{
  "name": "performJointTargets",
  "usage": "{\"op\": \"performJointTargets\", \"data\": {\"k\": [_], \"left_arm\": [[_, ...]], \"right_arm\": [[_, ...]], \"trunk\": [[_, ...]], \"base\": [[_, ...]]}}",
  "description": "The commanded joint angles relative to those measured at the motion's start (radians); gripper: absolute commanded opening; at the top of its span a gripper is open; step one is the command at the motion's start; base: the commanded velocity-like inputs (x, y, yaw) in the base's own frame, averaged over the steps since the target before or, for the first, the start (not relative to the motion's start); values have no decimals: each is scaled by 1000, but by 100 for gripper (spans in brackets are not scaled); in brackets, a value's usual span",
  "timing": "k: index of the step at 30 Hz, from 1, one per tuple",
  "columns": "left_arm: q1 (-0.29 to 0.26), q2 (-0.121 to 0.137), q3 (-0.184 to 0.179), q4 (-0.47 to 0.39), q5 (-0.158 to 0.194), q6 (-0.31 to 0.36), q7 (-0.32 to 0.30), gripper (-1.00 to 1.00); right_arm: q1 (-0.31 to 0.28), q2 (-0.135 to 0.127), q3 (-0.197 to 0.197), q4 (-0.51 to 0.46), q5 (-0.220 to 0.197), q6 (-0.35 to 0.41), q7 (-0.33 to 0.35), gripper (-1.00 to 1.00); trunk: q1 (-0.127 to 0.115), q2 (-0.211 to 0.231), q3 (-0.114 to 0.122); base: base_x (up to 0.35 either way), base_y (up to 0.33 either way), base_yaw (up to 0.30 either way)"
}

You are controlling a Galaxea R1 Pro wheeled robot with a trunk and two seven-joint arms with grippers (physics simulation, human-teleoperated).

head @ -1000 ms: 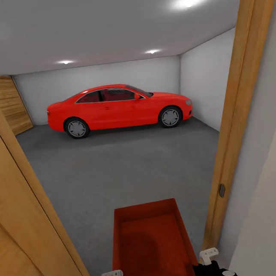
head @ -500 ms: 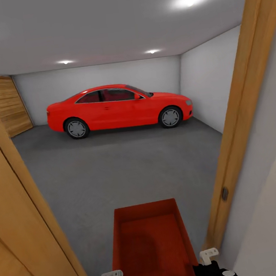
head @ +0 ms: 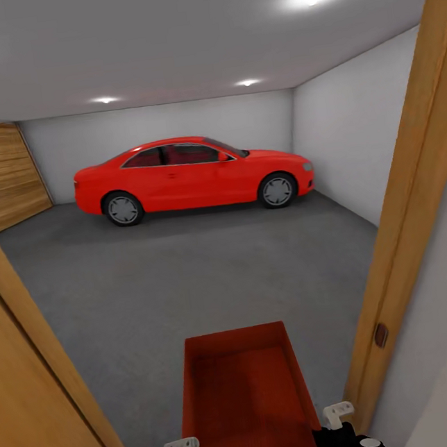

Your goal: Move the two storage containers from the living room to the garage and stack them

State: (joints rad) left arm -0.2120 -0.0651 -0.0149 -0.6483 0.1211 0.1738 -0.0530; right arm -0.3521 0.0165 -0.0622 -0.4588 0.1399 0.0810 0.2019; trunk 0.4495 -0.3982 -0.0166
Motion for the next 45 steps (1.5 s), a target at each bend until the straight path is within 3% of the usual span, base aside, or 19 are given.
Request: {"op": "performJointTargets", "data": {"k": [1,13,26,45], "left_arm": [[0,54,-7,-3,5,-51,4,-100],[0,54,-7,-3,5,-51,4,-100],[0,54,-7,-3,5,-51,4,-100],[0,54,-7,-3,5,-50,4,-100]], "right_arm": [[-1,0,-9,1,7,6,11,-100],[-1,0,-10,1,7,6,16,-100],[0,0,-10,0,7,6,19,-100],[-1,0,-10,1,7,6,22,-100]], "trunk": [[1,-2,-2],[1,-2,-2],[1,-2,-2],[1,-2,-2]], "base": [[3,0,132],[15,0,32],[258,0,0],[14,14,0]]}}
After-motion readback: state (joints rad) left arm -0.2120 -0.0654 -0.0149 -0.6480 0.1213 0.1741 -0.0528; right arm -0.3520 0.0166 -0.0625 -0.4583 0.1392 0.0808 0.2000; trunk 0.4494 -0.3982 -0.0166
